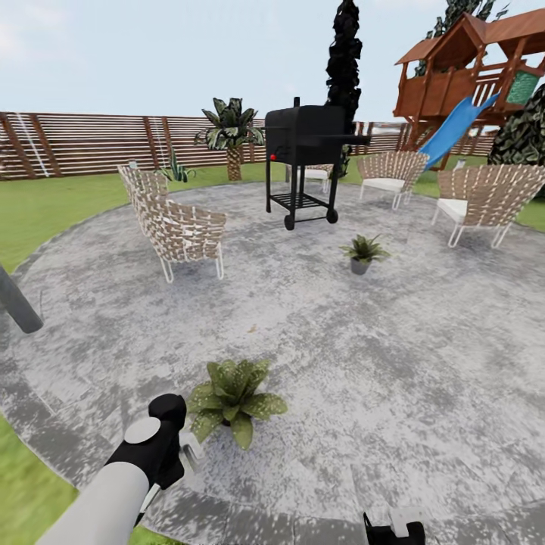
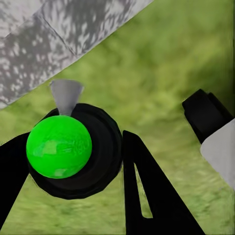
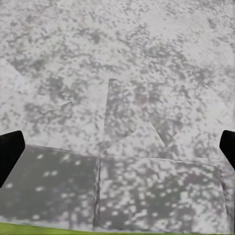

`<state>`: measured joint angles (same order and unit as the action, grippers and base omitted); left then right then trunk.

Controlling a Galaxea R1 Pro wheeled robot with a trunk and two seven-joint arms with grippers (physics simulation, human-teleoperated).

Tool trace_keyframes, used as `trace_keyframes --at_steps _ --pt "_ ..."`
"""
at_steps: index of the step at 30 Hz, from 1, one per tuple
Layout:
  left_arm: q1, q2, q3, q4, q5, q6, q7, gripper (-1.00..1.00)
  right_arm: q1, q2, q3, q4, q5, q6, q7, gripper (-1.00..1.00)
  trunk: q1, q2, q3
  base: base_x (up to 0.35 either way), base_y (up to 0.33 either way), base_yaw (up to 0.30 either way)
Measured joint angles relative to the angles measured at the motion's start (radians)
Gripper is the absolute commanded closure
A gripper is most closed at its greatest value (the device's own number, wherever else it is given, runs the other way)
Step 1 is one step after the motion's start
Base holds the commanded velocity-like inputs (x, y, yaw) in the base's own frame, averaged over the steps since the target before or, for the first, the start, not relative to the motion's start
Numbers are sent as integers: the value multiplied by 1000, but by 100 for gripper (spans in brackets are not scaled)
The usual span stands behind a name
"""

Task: Pick up the pesticide atomizer in the garden and spray insectifuge to fully cover both potted plants in the garden.

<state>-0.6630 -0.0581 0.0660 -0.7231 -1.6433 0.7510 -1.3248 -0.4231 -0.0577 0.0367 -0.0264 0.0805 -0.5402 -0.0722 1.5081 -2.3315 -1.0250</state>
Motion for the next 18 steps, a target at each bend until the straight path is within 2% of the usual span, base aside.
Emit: trace_keyframes --at_steps 7,11,18 --pt "0 0 0 0 1 0 0 100 0 0 0 0 0 0 0 -100 0 0 0 141 -259 258" --pt "1 0 -1 0 30 0 1 100 0 -1 0 0 0 0 0 -100 0 0 0 178 -241 46" --pt "0 0 -2 0 34 0 2 100 0 -1 0 0 0 0 0 -100 0 0 0 62 -256 2"
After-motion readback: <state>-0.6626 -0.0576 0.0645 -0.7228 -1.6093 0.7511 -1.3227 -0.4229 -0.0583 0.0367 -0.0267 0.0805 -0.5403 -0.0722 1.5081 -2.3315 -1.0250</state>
